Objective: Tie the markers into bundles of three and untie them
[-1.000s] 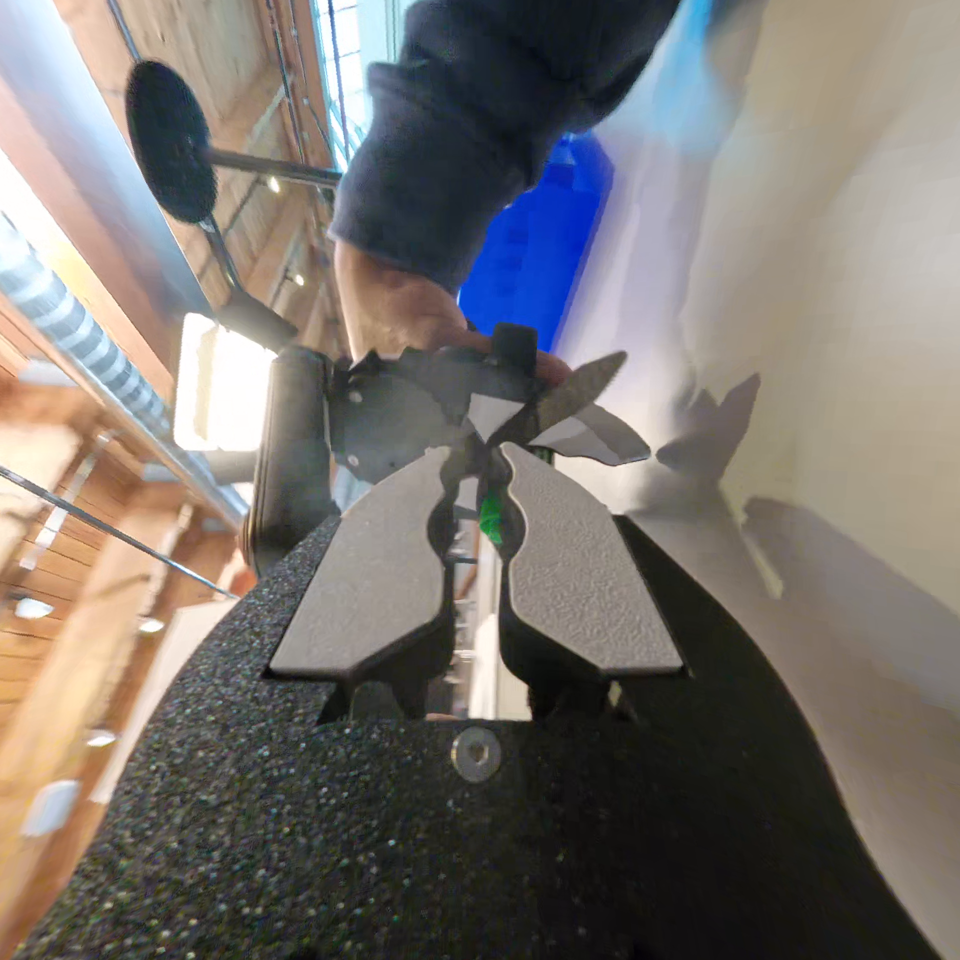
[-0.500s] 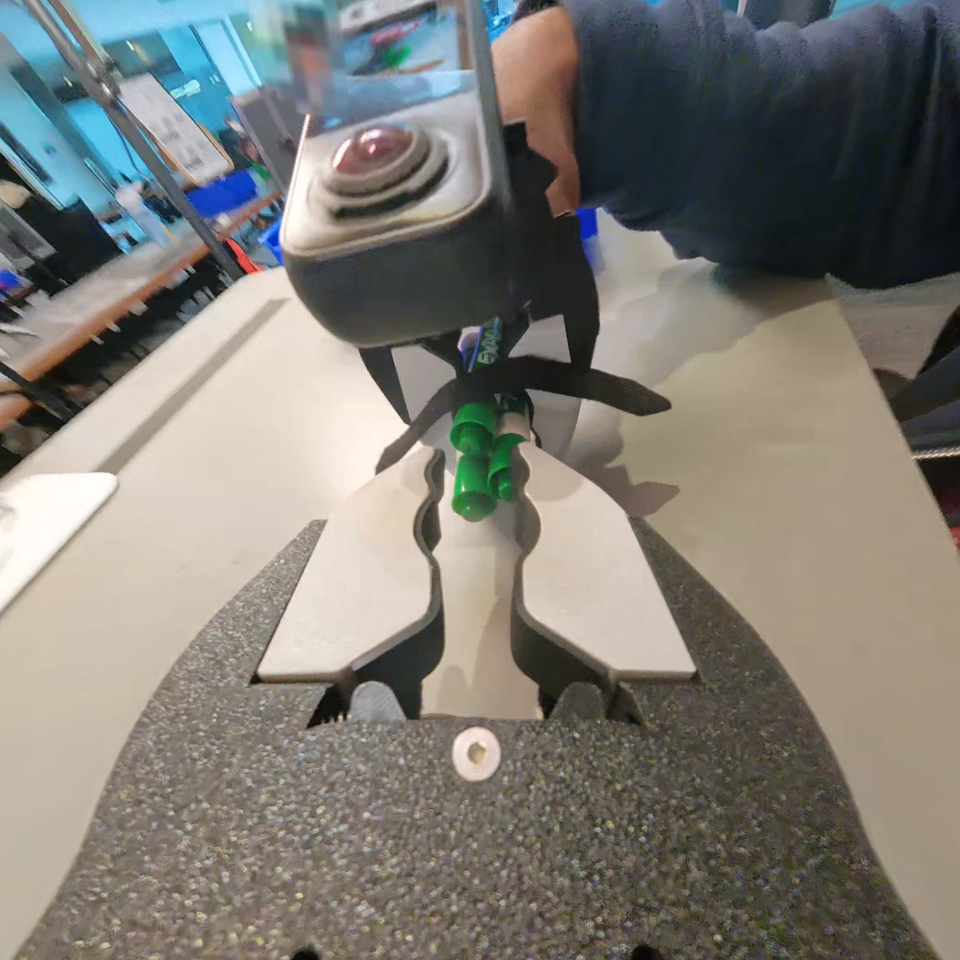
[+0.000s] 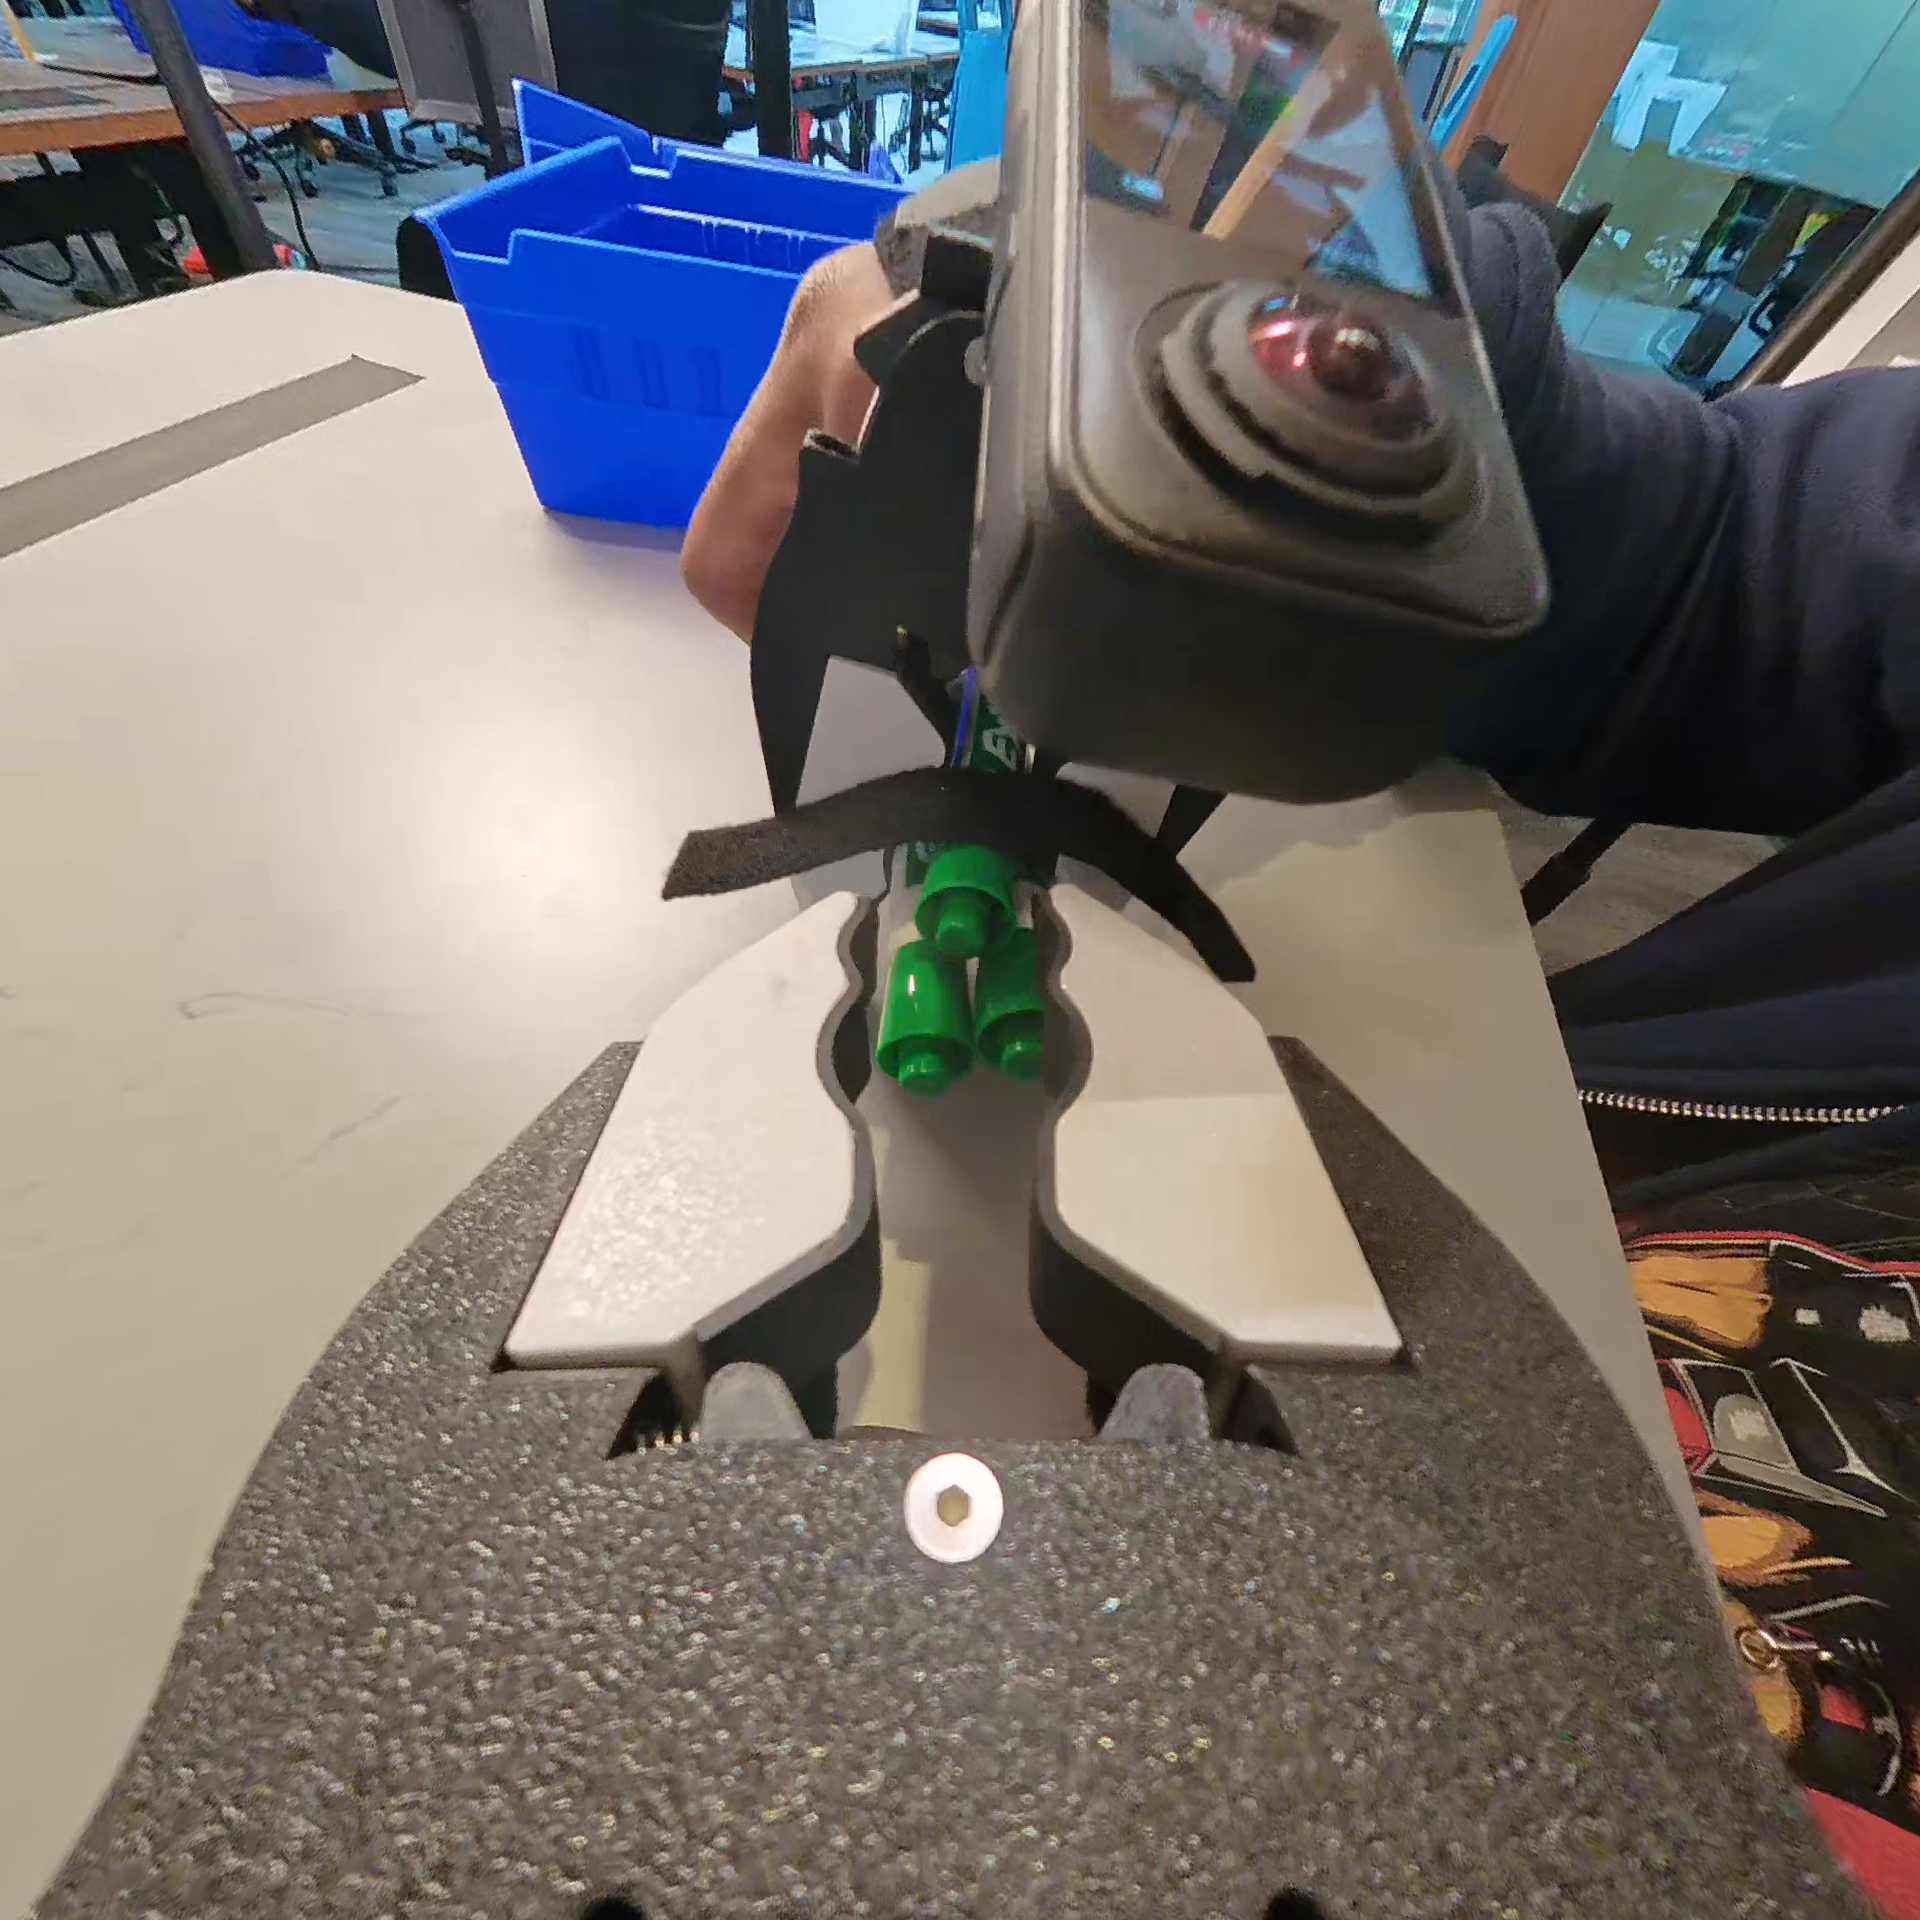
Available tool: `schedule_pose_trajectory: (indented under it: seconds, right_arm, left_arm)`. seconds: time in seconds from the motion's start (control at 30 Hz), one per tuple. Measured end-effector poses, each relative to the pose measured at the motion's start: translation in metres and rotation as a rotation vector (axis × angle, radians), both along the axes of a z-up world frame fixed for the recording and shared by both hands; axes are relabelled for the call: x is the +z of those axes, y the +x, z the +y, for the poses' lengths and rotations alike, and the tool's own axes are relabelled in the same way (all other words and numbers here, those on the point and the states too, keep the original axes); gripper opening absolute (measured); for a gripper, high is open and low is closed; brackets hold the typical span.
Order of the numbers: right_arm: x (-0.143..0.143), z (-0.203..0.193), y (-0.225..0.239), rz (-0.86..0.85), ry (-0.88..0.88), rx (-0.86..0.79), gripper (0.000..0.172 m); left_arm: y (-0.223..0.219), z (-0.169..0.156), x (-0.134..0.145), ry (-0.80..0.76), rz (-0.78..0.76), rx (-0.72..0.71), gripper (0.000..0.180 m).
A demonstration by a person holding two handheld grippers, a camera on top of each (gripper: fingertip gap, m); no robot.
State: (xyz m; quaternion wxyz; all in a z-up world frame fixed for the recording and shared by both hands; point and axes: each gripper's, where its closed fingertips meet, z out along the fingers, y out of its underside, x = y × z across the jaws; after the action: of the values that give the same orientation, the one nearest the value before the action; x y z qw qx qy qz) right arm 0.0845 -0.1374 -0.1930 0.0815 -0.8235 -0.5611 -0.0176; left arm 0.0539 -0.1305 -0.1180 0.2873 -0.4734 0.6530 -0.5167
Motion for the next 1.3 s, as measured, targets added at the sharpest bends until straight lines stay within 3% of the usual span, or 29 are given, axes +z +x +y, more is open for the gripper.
schedule_pose_trajectory:
  seconds: [1.3]
  right_arm:
    - [0.009,0.001,0.001,0.012,0.021,-0.024,0.041]
  left_arm:
    - [-0.012,0.007,0.008,0.006,0.017,-0.004,0.019]
